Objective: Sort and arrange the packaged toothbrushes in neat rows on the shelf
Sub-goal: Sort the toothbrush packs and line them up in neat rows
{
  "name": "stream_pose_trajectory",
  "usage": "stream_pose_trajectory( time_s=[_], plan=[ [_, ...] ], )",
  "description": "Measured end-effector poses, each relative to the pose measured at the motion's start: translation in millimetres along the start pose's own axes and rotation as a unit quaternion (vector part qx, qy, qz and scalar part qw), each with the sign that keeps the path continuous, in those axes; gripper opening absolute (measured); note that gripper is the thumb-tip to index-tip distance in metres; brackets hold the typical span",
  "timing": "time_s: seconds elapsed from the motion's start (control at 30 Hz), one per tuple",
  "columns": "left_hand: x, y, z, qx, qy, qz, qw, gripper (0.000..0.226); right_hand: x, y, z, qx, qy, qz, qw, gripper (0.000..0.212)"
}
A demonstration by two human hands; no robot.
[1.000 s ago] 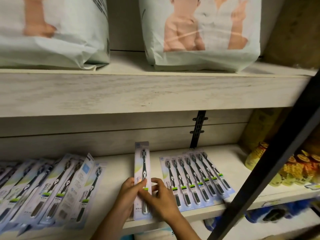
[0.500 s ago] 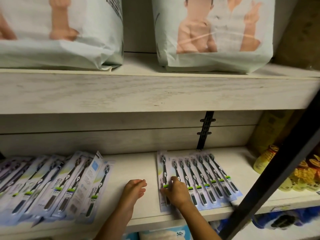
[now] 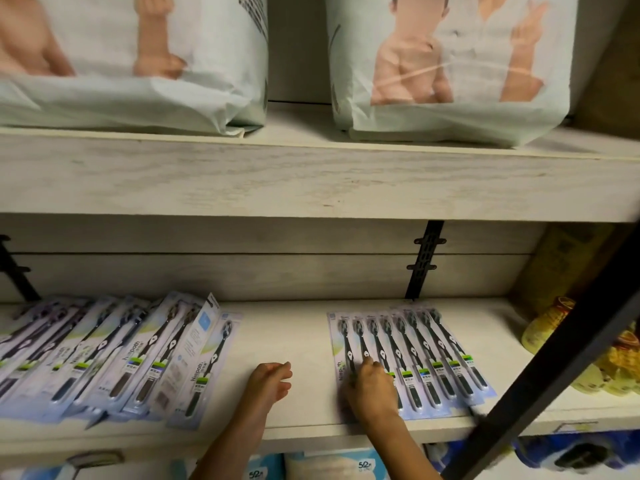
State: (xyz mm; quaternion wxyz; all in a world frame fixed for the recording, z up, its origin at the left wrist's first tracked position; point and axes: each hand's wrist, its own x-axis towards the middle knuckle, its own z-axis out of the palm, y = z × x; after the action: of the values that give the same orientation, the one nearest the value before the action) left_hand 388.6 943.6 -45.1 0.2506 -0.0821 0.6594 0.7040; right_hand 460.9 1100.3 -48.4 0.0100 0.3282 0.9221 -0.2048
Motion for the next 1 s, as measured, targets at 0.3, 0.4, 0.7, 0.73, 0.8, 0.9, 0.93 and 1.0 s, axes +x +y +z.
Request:
stream_pose_trajectory(
  time_s=[0.3,0.4,0.7,0.73,0.8,0.9,0.93,1.0],
  plan=[
    [-17.1,-3.0,-38.5,0.13,0.027,0.032,0.991,0.011,-12.2,1.4,-0.7,0.042,0.038,-0.077,0.995,0.034],
    [-22.8,-3.5,-60.6,0.235,0.057,0.129,0.962,0.017,-24.4,-11.5,-2.6,0.095,0.053,-0.147,0.983,0.02],
    [3.7,13.1,-104.7,0.629,0.158,0.234,0.724,0.039,-59.7,-71.2,27.8,0.161,-0.006,-0.203,0.966,0.033],
    [7.3,14.1,-108.0,0.662,0.15,0.22,0.701,0.042,-61.7,-76.0,29.7,0.169,-0.003,-0.203,0.965,0.034],
    [12.7,13.2,-114.1,0.695,0.145,0.196,0.677,0.043,-64.7,-83.8,31.9,0.186,0.0,-0.201,0.962,0.025],
    [18.8,8.0,-118.4,0.712,0.136,0.187,0.663,0.042,-67.5,-90.4,33.5,0.202,0.018,-0.193,0.96,0.013],
    [20.4,6.3,-118.8,0.711,0.138,0.192,0.662,0.042,-67.9,-91.3,33.8,0.204,0.022,-0.188,0.961,0.01],
    [23.5,3.7,-118.5,0.709,0.148,0.21,0.657,0.04,-69.2,-92.1,34.4,0.199,0.02,-0.176,0.964,0.003]
  ],
)
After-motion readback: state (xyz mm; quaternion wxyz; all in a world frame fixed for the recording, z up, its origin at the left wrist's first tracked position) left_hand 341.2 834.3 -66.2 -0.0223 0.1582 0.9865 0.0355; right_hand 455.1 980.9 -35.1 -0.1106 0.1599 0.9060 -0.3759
